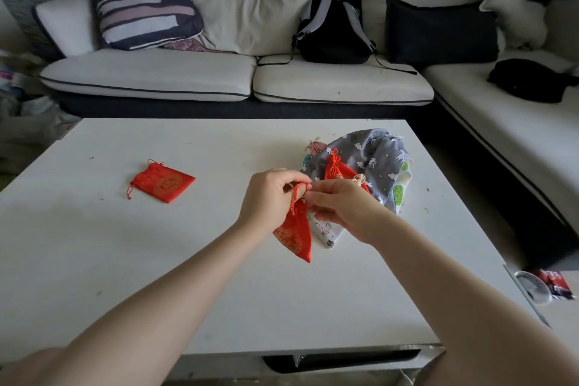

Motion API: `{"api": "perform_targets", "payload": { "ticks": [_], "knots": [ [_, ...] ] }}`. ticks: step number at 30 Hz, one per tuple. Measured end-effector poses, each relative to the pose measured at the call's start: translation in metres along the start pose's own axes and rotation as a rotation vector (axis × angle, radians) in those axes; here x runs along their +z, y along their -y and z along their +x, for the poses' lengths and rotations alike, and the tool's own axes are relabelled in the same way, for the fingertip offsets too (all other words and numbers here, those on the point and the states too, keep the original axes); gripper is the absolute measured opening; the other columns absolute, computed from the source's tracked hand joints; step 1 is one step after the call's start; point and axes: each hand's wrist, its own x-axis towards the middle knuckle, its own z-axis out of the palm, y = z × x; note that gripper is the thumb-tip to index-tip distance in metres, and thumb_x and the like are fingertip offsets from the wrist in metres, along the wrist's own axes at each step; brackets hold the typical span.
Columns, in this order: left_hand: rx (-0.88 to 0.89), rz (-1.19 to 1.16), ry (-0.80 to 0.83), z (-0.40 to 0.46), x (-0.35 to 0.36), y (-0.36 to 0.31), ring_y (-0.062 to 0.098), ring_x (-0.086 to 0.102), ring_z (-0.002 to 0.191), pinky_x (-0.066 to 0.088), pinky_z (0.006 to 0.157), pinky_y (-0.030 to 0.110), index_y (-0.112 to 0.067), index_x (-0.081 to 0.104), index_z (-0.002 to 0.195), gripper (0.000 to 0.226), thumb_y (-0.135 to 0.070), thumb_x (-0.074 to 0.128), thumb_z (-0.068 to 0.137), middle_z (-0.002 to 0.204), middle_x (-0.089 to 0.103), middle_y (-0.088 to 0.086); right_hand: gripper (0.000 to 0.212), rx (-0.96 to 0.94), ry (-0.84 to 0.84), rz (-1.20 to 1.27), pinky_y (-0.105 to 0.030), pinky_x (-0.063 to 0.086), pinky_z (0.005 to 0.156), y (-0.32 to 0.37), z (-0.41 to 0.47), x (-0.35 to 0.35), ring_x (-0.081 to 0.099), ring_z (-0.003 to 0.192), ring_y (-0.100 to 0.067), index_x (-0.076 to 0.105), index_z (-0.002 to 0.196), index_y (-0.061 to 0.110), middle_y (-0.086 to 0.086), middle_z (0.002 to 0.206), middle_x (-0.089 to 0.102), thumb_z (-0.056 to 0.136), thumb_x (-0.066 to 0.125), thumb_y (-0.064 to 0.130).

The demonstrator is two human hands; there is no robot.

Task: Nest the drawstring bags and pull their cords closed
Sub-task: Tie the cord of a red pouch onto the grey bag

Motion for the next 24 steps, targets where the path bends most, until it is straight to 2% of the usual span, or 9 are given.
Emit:
{"api": "perform_targets", "payload": {
  "ticks": [6,8,11,14,15,18,20,21,24],
  "knots": [
    [-0.082,-0.104,0.031,-0.002,-0.001,0.0,-0.006,0.059,0.064,0.041,0.061,0.005,-0.014,0.076,0.085,0.019,0.001,0.066,0.08,0.068,0.063,-0.012,0.003,0.011,-0.057,0.006,-0.017,0.054,0.059,0.001,-0.006,0.003,0.066,0.061,-0.009,0.066,0.083,0.008,-0.006,0.076,0.066,0.086,0.064,0.008],
    [-0.209,-0.238,0.06,-0.004,-0.001,-0.002,-0.003,0.062,0.066,0.045,0.062,0.01,-0.019,0.076,0.085,0.018,-0.004,0.065,0.083,0.074,0.069,-0.009,0.009,-0.018,-0.126,0.031,-0.021,0.056,0.055,0.004,-0.006,0.006,0.067,0.06,-0.015,0.063,0.081,0.009,-0.008,0.076,0.065,0.087,0.059,0.004],
    [-0.451,-0.488,0.176,-0.007,0.0,-0.01,0.007,0.06,0.068,0.046,0.063,0.018,-0.024,0.073,0.086,0.019,-0.008,0.062,0.087,0.078,0.069,-0.003,0.014,-0.138,-0.323,-0.178,-0.036,0.059,0.058,0.008,-0.005,0.009,0.066,0.053,-0.02,0.06,0.077,0.008,-0.004,0.073,0.061,0.085,0.052,0.0],
    [-0.711,-0.768,0.216,-0.006,-0.002,-0.013,0.007,0.055,0.057,0.035,0.042,0.012,-0.016,0.07,0.089,0.015,-0.009,0.057,0.089,0.072,0.066,-0.001,0.016,-0.232,-0.389,-0.304,-0.038,0.056,0.05,0.007,-0.004,0.011,0.062,0.051,-0.023,0.057,0.074,0.006,-0.001,0.067,0.056,0.085,0.046,0.005],
    [-0.775,-0.842,0.216,-0.005,-0.003,-0.012,0.005,0.054,0.053,0.03,0.038,0.012,-0.013,0.069,0.09,0.014,-0.01,0.056,0.09,0.069,0.065,-0.001,0.02,-0.282,-0.405,-0.425,-0.037,0.052,0.048,0.005,-0.004,0.01,0.06,0.053,-0.025,0.053,0.068,0.008,0.0,0.063,0.052,0.085,0.042,0.009],
    [-0.913,-0.934,0.231,-0.005,-0.003,-0.007,0.005,0.055,0.052,0.028,0.033,0.01,-0.008,0.067,0.083,0.019,-0.016,0.052,0.093,0.066,0.067,0.001,0.028,-0.364,-0.397,-1.177,-0.028,0.029,0.046,-0.003,0.0,0.0,0.043,0.058,-0.024,0.033,0.054,0.014,0.002,0.058,0.041,0.082,0.037,0.019],
    [-0.955,-0.888,0.225,-0.007,-0.002,-0.005,0.004,0.058,0.048,0.031,0.032,0.009,-0.008,0.065,0.078,0.026,-0.019,0.049,0.095,0.06,0.067,0.0,0.029,-0.309,-0.276,-1.334,-0.029,0.03,0.047,-0.007,0.005,-0.008,0.043,0.059,-0.022,0.032,0.055,0.013,-0.004,0.062,0.046,0.083,0.038,0.018],
    [-0.964,-0.849,0.214,-0.008,-0.003,-0.003,0.003,0.059,0.045,0.032,0.032,0.009,-0.008,0.063,0.077,0.028,-0.019,0.047,0.096,0.056,0.067,-0.001,0.029,-0.261,-0.192,-1.237,-0.032,0.035,0.05,-0.007,0.005,-0.01,0.043,0.06,-0.023,0.033,0.055,0.012,-0.008,0.063,0.048,0.083,0.038,0.016],
    [-0.958,-0.784,0.177,-0.007,-0.009,0.003,0.003,0.061,0.044,0.029,0.031,0.009,-0.009,0.06,0.076,0.029,-0.019,0.043,0.098,0.053,0.067,-0.001,0.024,-0.092,-0.015,-0.456,-0.027,0.043,0.056,0.0,0.001,-0.015,0.047,0.06,-0.02,0.054,0.068,-0.001,-0.012,0.066,0.051,0.087,0.039,0.002]
  ]
}}
